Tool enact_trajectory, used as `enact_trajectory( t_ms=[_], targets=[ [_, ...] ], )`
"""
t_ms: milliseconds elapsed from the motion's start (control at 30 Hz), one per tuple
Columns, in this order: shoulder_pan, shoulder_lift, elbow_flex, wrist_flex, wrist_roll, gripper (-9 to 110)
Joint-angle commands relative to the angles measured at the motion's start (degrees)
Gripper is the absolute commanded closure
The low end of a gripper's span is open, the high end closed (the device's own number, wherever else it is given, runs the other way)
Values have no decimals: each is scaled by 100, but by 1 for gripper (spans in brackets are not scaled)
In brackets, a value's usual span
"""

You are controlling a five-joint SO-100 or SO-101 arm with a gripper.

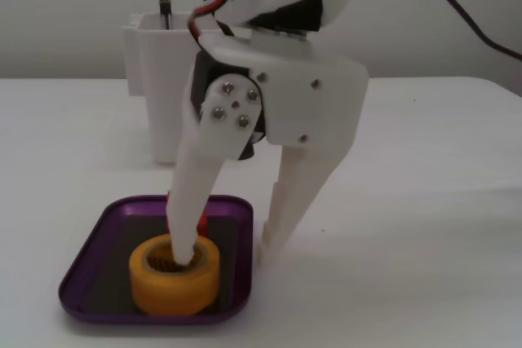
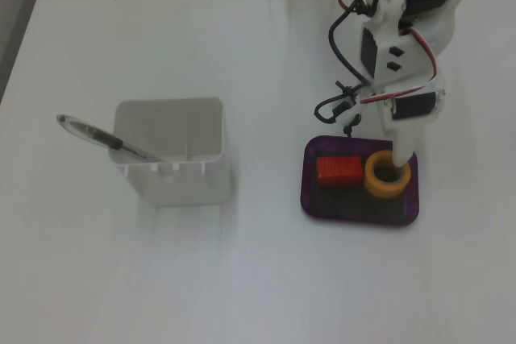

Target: Remove the yellow tape from the box.

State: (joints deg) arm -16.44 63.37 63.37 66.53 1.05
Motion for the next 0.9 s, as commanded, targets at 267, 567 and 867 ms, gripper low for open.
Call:
enact_trajectory(
  t_ms=[267,567,867],
  targets=[
    [35,-44,-264,-299,-44,85],
    [35,-44,-264,-299,-281,98],
    [35,-35,-264,-299,-237,99]
  ],
)
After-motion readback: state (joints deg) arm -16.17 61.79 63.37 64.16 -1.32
